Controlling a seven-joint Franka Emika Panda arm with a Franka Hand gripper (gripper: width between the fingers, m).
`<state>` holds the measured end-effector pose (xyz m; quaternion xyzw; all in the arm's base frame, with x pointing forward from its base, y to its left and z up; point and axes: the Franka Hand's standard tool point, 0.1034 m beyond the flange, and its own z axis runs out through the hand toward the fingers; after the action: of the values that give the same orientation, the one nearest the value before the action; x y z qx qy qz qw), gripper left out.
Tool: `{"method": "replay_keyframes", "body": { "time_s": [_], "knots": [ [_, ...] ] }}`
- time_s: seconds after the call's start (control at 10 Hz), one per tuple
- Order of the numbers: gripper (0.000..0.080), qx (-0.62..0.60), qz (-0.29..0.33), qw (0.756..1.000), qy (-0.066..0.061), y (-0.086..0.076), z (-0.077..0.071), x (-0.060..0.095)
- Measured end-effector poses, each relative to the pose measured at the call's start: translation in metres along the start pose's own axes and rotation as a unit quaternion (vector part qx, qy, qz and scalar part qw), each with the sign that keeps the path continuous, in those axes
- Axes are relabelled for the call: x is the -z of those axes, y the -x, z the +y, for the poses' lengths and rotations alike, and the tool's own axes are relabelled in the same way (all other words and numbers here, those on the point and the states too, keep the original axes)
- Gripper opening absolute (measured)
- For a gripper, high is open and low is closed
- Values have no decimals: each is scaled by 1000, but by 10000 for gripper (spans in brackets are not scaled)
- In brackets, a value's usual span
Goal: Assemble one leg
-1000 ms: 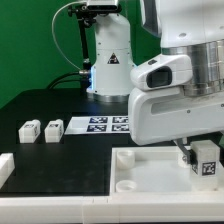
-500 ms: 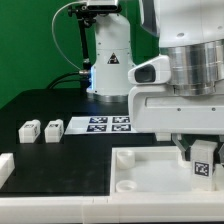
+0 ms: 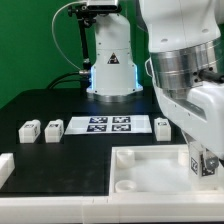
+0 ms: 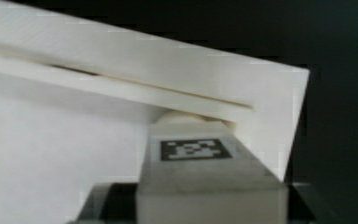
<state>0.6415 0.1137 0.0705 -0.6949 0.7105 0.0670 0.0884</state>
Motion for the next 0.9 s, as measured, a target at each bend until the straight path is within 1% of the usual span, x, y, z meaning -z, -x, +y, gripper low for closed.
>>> {"method": "replay_keyframes", "body": {
  "time_s": [0.2, 0.3, 0.4, 0.6, 0.7, 0.8, 0.9],
  "knots": [
    [295, -76, -4, 997, -2, 1, 1, -2],
    [295, -88, -5, 996, -2, 1, 1, -2],
    [295, -141, -5, 990, -2, 3, 1, -2],
    [295, -148, -4, 989, -1, 2, 1, -2],
    [479, -148, -4, 989, -1, 3, 2, -2],
    [614, -148, -4, 989, -1, 3, 2, -2],
    [614, -148, -4, 989, -1, 3, 2, -2]
  ]
}}
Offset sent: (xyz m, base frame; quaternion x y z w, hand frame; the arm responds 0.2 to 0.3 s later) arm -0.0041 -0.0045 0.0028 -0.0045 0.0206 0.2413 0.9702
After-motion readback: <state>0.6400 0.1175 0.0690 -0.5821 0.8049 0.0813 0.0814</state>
